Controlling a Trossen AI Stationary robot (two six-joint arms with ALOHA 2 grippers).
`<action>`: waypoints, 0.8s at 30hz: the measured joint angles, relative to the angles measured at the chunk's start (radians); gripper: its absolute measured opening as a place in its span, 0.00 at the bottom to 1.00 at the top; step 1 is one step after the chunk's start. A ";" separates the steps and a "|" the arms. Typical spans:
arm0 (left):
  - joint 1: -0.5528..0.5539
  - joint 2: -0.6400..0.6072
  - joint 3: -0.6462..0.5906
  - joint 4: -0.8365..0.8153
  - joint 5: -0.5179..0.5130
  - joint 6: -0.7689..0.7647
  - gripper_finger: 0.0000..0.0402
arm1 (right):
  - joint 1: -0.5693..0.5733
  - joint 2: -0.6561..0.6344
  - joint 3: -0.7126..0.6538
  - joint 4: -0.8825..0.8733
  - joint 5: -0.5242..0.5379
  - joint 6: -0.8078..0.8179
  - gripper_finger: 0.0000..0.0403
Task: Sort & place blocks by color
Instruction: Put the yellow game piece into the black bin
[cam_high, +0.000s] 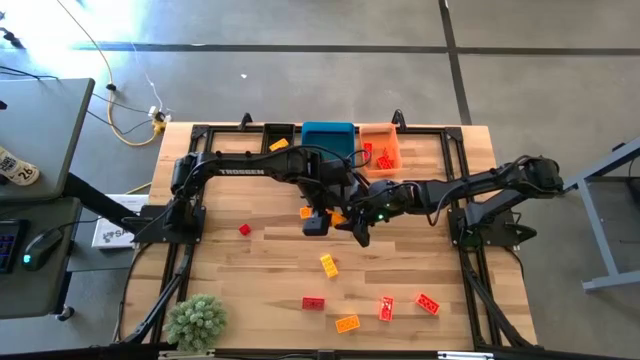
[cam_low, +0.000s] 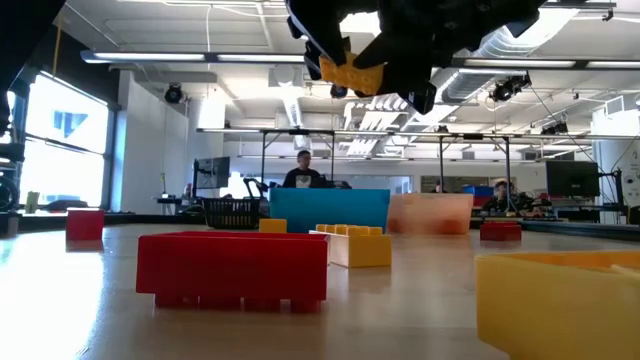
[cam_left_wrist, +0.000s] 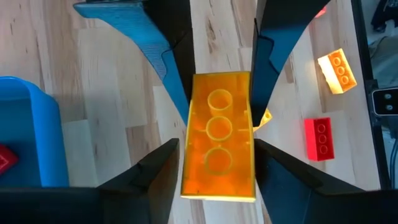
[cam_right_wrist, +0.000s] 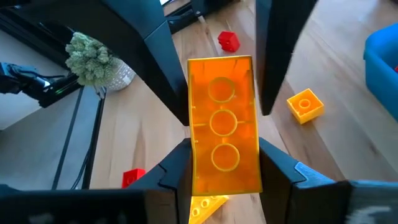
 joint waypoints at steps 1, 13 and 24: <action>0.000 0.000 0.000 -0.001 0.000 0.002 0.43 | 0.000 0.000 0.000 0.000 0.000 -0.001 0.28; 0.008 0.000 0.000 0.000 -0.001 0.037 0.28 | -0.017 0.001 0.000 0.000 -0.017 -0.026 0.40; 0.079 0.000 0.000 -0.027 -0.065 0.037 0.28 | -0.146 0.001 0.000 -0.044 -0.050 -0.123 0.55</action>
